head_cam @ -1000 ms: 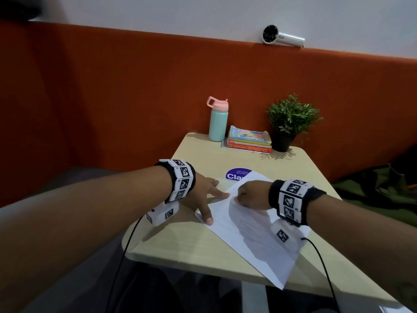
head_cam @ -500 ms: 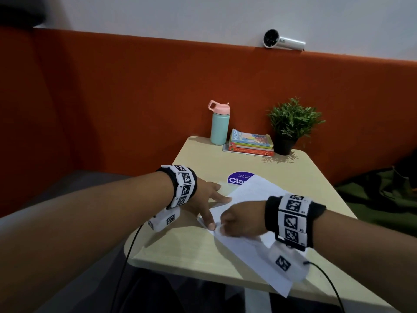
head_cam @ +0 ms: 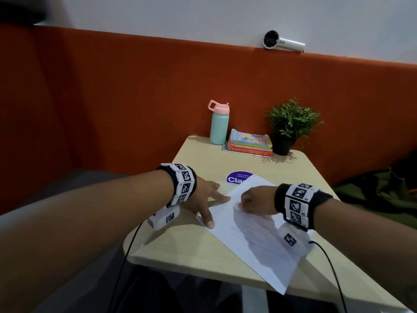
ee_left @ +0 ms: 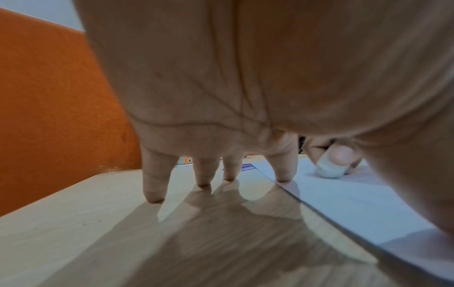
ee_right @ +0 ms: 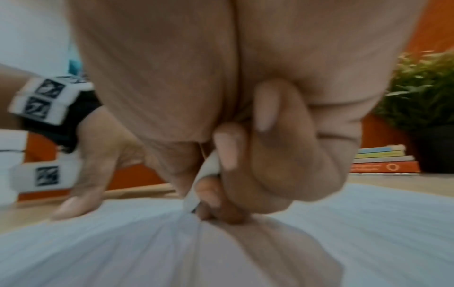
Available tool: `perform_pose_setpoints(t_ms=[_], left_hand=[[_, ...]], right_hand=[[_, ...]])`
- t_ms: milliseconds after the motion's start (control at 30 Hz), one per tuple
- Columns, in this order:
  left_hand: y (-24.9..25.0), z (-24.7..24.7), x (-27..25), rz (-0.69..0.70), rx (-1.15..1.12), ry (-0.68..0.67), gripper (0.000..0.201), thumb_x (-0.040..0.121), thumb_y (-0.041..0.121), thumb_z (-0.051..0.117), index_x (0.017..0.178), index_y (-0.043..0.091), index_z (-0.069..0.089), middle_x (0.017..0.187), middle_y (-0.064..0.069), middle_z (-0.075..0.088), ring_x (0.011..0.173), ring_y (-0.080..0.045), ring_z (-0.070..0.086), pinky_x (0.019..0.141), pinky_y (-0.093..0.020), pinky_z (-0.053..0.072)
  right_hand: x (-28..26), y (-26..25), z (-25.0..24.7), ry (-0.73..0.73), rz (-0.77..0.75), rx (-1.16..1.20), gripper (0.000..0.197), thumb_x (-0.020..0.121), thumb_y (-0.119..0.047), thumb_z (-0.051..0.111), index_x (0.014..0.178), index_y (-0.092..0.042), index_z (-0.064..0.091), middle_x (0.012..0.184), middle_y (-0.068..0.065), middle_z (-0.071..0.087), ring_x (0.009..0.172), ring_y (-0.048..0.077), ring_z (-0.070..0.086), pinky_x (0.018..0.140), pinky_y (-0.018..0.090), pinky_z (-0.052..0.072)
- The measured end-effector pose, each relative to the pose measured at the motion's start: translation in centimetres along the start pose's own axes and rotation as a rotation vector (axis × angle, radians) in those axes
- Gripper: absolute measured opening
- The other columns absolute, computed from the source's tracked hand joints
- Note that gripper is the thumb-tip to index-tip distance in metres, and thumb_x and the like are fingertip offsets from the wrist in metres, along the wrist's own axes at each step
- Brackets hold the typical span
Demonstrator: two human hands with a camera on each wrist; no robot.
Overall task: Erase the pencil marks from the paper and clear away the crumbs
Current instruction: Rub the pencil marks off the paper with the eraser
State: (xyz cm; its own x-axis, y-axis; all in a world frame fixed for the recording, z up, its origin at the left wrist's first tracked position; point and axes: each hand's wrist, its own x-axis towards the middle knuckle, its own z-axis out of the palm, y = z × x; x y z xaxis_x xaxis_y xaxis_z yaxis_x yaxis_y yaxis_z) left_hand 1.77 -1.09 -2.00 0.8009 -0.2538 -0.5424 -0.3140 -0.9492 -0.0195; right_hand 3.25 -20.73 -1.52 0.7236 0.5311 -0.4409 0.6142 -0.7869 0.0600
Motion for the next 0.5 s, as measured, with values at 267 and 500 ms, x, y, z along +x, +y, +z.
perform_pose_setpoints(t_ms=[267,500], left_hand=[[-0.1,0.0,0.1,0.012,-0.012,0.001,0.104,0.078,0.069,0.073,0.158,0.053,0.007,0.17,0.006,-0.011,0.157,-0.02,0.0,0.123,-0.046,0.008],[0.1,0.1,0.0,-0.008,-0.009,-0.005,0.104,0.077,0.072,0.072,0.156,0.055,0.006,0.17,0.008,-0.012,0.157,-0.021,0.0,0.123,-0.047,0.008]], right_hand=[[-1.2,-0.3,0.2,-0.057,-0.057,0.042,0.028,0.099,-0.04,0.041,0.088,-0.02,0.056,0.097,0.0,0.063,0.093,0.022,0.057,0.086,0.035,0.047],[-2.6,-2.6,1.5,-0.178,-0.147,0.044,0.025,0.095,-0.039,0.041,0.086,-0.024,0.059,0.09,0.001,0.065,0.091,0.027,0.063,0.087,0.042,0.053]])
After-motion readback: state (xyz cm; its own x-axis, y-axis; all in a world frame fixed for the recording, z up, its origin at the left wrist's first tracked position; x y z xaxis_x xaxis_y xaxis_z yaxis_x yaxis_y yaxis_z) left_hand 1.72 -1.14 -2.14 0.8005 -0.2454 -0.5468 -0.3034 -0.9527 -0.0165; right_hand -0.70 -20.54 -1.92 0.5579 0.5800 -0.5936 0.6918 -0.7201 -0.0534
